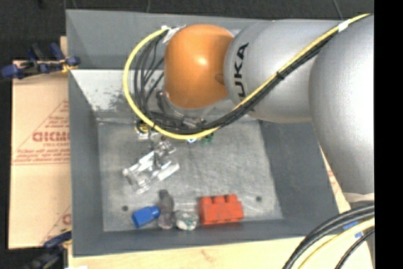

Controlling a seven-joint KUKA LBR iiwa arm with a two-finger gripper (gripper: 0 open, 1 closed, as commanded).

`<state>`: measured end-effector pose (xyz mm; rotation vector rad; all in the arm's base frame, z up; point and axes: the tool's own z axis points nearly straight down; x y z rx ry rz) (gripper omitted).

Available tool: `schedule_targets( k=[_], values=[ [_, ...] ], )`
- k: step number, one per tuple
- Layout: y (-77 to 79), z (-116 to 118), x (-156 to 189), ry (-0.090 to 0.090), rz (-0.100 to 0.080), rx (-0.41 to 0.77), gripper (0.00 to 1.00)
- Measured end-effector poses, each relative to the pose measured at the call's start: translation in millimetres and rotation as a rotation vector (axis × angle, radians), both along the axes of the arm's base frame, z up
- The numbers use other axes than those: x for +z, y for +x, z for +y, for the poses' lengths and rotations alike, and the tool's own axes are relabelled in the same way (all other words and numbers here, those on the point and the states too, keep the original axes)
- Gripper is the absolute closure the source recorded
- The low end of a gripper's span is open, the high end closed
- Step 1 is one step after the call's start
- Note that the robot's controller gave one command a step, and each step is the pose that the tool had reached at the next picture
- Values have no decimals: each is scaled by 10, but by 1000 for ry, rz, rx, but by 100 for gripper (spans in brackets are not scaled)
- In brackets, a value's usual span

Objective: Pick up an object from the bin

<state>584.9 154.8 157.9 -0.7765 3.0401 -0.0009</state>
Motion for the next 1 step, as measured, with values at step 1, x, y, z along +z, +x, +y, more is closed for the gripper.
schedule_targets(
  k=[1],
  values=[
    [72,-38,208,0,-1,34,100]
  ],
)
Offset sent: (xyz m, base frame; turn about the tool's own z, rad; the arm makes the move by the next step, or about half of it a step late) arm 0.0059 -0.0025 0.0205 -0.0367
